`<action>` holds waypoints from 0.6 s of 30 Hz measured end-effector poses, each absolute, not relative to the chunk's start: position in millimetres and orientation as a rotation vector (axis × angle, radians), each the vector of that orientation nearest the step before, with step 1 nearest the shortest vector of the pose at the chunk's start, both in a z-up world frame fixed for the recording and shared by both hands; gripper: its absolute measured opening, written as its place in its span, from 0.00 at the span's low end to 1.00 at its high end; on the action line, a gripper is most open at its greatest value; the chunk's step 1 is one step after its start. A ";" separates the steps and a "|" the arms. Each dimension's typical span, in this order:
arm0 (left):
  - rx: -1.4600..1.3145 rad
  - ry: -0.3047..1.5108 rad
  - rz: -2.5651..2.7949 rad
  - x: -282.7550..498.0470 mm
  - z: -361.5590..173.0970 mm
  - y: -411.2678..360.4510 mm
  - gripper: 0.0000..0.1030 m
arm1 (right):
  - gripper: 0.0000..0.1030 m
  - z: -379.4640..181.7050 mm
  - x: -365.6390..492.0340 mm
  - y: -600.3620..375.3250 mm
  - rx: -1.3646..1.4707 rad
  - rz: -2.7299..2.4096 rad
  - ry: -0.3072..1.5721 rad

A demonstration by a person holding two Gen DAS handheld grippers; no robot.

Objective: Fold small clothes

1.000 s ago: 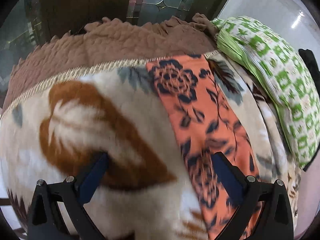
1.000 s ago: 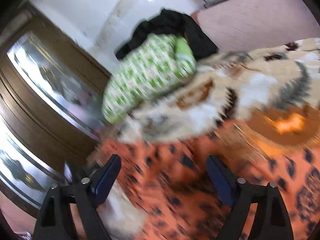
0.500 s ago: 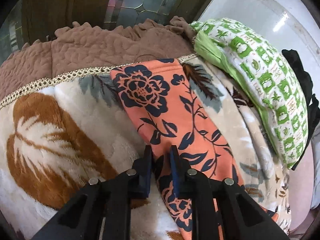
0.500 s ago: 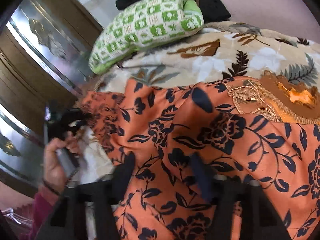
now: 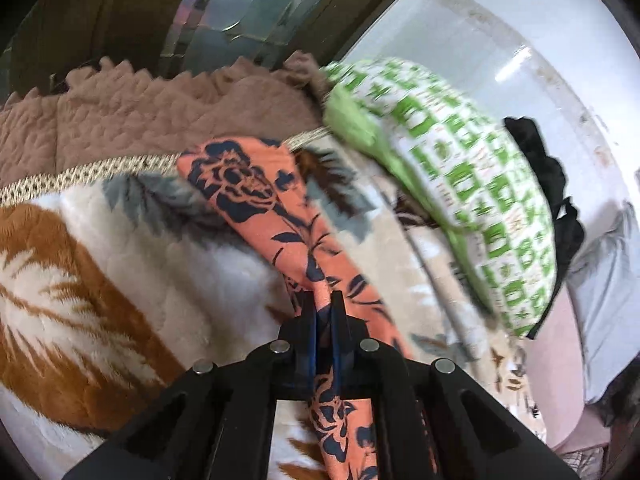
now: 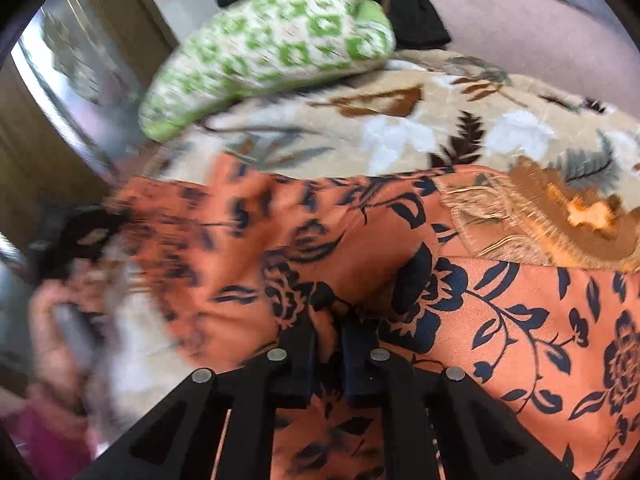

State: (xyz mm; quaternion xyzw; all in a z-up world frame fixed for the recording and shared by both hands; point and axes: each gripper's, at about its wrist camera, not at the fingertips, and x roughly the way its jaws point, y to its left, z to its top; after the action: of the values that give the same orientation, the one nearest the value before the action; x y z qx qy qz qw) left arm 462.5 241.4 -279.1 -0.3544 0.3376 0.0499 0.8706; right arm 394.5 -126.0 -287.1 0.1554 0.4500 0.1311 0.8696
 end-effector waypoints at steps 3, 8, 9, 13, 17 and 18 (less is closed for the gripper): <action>-0.770 0.667 0.076 453.6 -268.1 248.8 0.05 | 0.11 -273.6 375.3 -138.3 0.425 0.423 0.894; -0.781 0.658 0.090 448.4 -266.1 257.0 0.05 | 0.15 -296.1 382.8 -139.3 0.462 0.457 1.048; -0.778 0.662 0.090 447.4 -267.3 257.6 0.05 | 0.16 -305.2 388.8 -137.4 0.443 0.428 1.086; -0.787 0.712 0.099 449.8 -277.6 261.7 0.05 | 0.23 -313.6 390.7 -125.9 0.376 0.404 1.086; -0.933 0.759 0.109 450.0 -298.7 271.3 0.26 | 0.64 -306.5 381.1 -112.8 0.278 0.461 1.074; -0.973 0.767 0.108 450.4 -305.0 272.5 0.41 | 0.72 -307.8 379.3 -113.3 0.306 0.493 1.080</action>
State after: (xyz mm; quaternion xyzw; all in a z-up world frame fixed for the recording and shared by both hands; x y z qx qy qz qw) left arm 450.4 272.5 -305.1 -0.4557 0.3595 0.0507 0.8127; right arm 379.3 -113.3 -307.8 0.1435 0.5067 0.2313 0.8180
